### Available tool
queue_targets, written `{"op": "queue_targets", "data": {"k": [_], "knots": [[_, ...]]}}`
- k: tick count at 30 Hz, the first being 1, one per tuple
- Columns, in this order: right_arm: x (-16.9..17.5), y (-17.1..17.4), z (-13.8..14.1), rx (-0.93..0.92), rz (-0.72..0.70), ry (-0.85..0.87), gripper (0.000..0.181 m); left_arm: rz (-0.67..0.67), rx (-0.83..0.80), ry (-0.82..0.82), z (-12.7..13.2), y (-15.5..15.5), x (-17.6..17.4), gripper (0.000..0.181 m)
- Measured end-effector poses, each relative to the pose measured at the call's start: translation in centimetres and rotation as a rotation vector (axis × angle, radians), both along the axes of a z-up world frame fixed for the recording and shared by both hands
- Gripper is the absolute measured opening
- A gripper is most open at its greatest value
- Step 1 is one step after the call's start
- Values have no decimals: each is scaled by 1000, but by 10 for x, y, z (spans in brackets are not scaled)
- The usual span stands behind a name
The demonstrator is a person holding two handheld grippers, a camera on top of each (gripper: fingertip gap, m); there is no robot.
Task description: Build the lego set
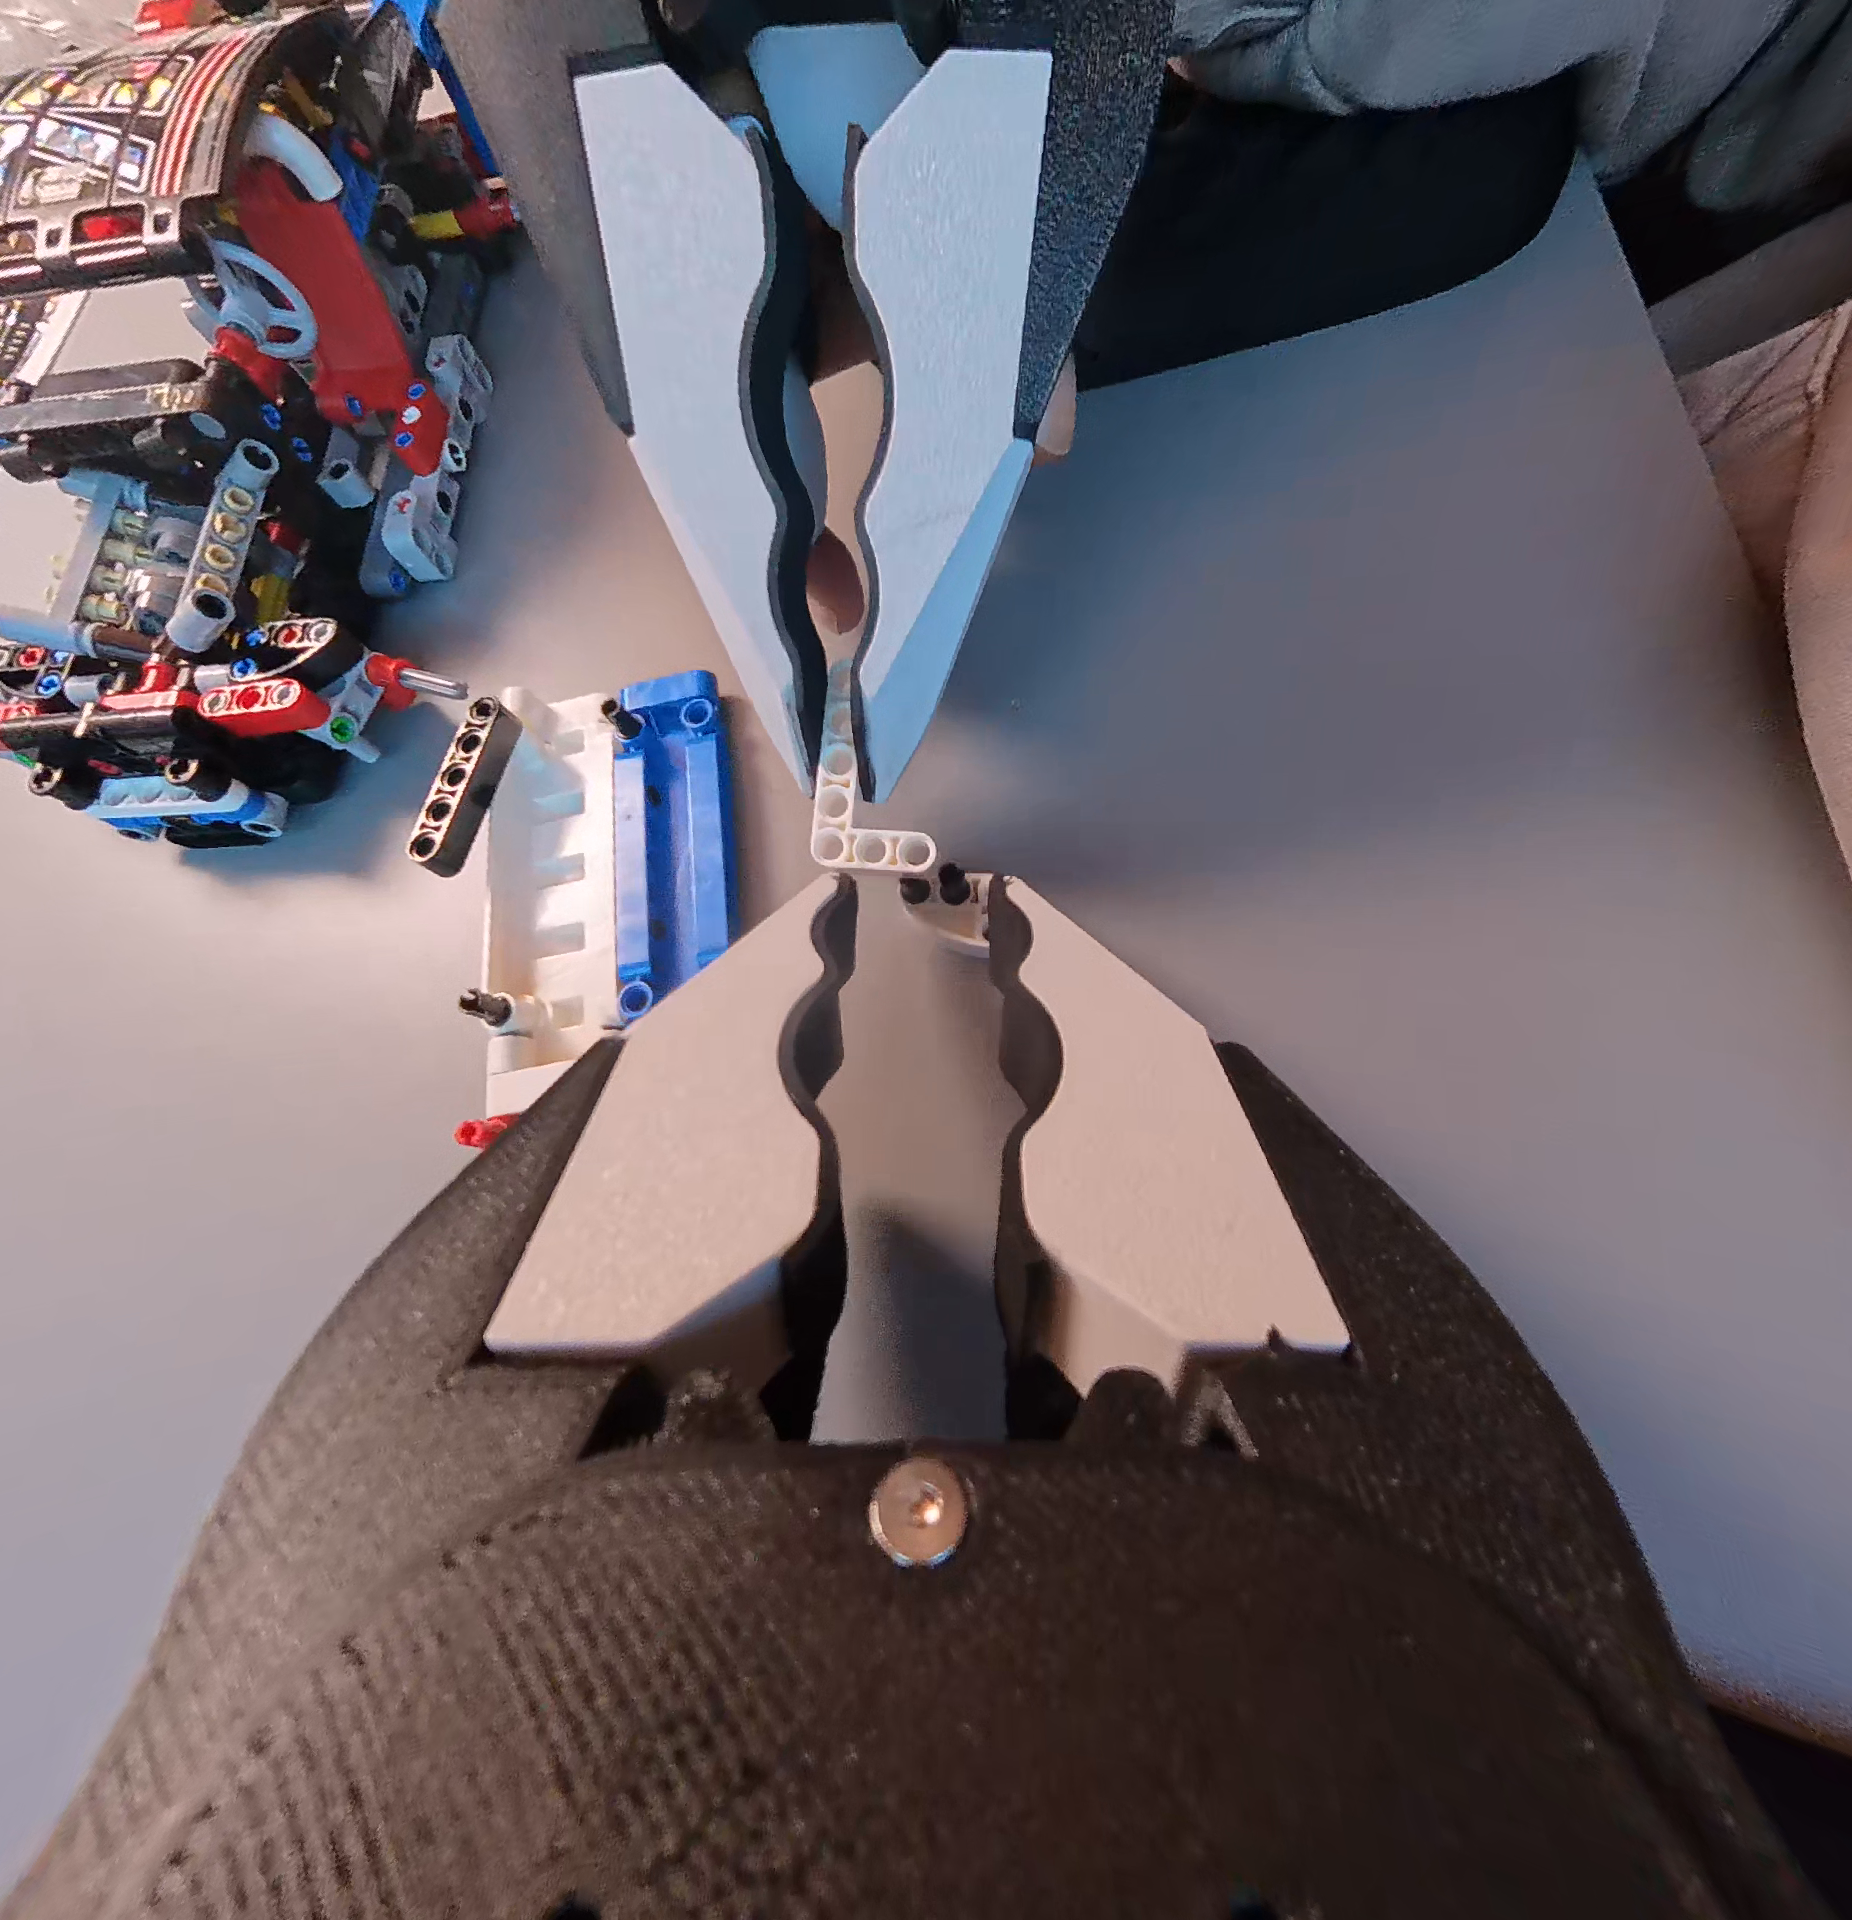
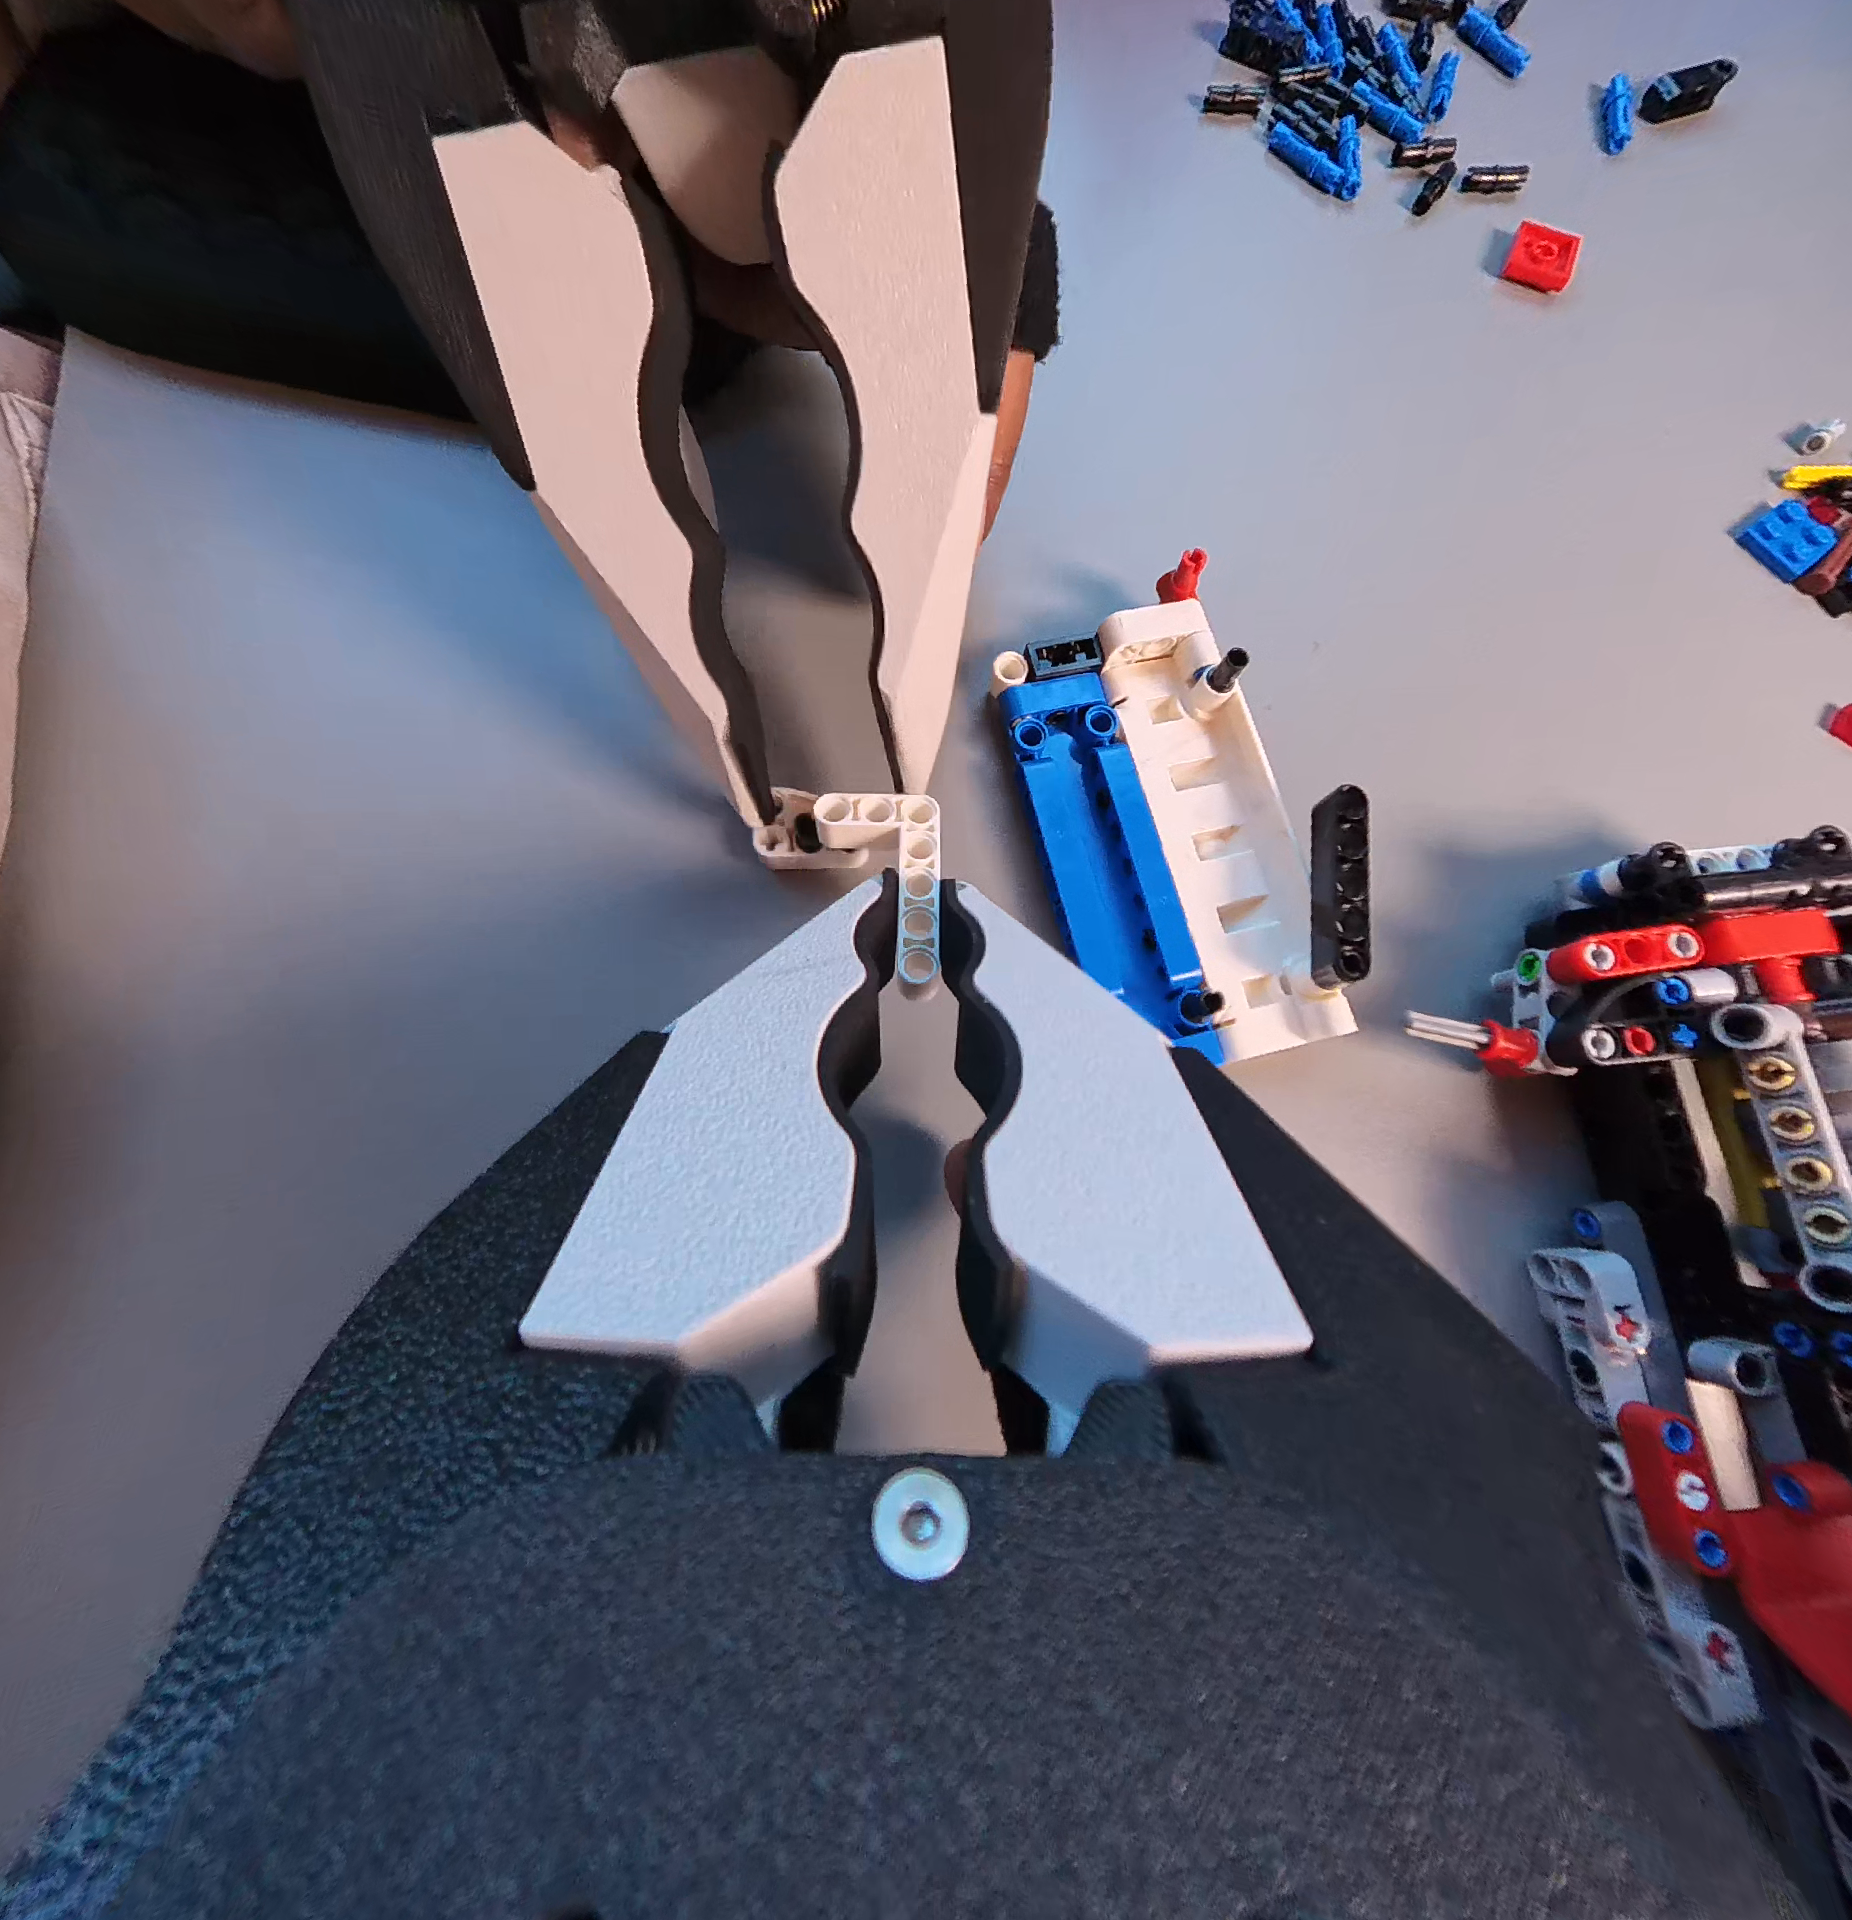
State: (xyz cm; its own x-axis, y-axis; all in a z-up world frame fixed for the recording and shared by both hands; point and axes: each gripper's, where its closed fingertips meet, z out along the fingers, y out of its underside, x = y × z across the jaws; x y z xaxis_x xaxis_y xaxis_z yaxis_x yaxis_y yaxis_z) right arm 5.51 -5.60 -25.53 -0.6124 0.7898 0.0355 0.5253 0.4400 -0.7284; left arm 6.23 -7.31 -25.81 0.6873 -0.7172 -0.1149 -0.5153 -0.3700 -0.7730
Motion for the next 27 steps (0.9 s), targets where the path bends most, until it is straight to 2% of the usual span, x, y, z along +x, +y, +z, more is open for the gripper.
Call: {"op": "queue_targets", "data": {"k": [13,27], "knots": [[1,-6,3,-34,27,22,5,-20,-20,-128,10,1,0,24],[4,-7,-6,14,53,-6,5,-33,-39,-132,6,1,4,23]]}}
